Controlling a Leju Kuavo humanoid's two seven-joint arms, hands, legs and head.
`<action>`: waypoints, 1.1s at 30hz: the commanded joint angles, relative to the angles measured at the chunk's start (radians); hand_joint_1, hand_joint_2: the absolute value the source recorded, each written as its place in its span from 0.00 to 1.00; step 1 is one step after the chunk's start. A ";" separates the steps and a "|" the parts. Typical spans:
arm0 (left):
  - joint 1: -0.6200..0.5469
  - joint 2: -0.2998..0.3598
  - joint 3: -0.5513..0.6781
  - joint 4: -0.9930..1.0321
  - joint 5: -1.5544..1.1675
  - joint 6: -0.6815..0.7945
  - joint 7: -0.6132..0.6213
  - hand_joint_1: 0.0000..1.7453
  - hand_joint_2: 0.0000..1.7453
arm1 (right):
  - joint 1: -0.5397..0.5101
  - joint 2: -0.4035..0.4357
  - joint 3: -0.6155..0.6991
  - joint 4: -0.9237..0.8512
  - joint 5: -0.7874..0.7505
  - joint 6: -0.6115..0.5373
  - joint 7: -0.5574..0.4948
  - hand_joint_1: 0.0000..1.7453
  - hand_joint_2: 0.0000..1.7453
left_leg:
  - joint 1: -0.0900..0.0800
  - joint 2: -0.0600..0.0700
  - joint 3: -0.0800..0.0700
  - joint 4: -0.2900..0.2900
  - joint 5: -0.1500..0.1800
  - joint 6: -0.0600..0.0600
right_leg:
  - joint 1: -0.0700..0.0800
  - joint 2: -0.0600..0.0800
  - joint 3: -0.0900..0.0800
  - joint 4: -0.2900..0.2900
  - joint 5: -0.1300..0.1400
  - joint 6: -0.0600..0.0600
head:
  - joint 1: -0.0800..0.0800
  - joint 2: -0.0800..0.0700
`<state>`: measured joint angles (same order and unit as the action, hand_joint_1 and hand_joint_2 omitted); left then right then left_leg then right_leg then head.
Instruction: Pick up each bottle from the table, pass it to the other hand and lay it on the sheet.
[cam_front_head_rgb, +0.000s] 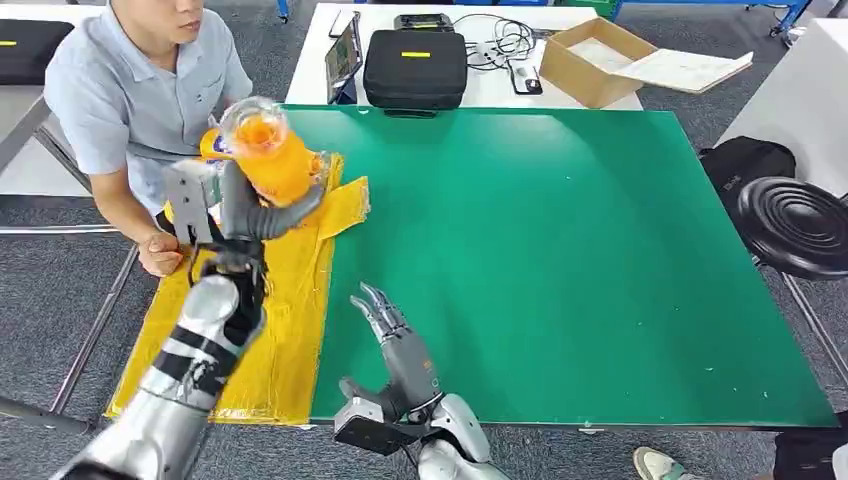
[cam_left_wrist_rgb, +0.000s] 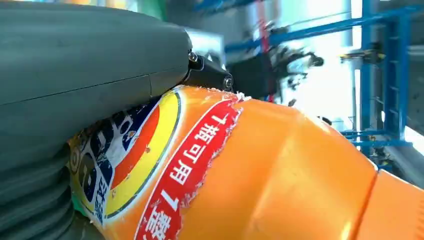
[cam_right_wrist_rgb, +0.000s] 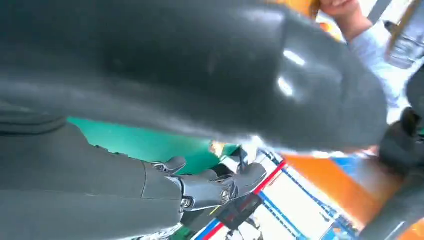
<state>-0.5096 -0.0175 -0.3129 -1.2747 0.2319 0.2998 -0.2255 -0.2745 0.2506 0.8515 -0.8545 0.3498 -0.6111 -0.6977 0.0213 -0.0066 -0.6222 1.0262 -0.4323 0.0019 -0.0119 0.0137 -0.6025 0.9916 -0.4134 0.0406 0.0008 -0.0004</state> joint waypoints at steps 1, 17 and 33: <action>-0.306 0.063 0.027 0.316 -0.249 0.012 0.046 1.00 1.00 | -0.032 -0.027 -0.047 0.005 -0.032 -0.021 0.000 0.00 0.00 | 0.000 -0.001 0.002 0.001 0.000 0.001 | 0.001 -0.003 0.002 0.001 -0.001 -0.002 | 0.000 0.000; -0.632 0.124 -0.323 0.929 -1.156 -0.138 0.213 1.00 1.00 | 0.020 -0.041 -0.023 -0.169 -0.107 0.123 0.000 0.00 0.00 | 0.000 -0.001 0.002 0.000 0.000 0.001 | 0.000 -0.003 0.003 0.001 -0.001 -0.002 | 0.000 0.000; -0.600 0.196 -0.131 0.986 -1.001 -0.537 0.301 1.00 1.00 | 0.064 -0.018 -0.080 -0.198 -0.118 0.189 0.000 0.00 0.00 | 0.000 0.004 0.001 -0.001 0.001 0.000 | 0.000 0.003 -0.001 0.002 0.001 -0.001 | 0.000 0.000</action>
<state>-1.1028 0.1660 -0.5665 -0.3986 -0.8929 -0.1722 0.0481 -0.1923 0.2468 0.7839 -1.0613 0.2544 -0.4349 -0.6981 0.0218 -0.0046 -0.6231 1.0261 -0.4315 0.0007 -0.0115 0.0154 -0.6044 0.9938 -0.4131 0.0404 0.0004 -0.0004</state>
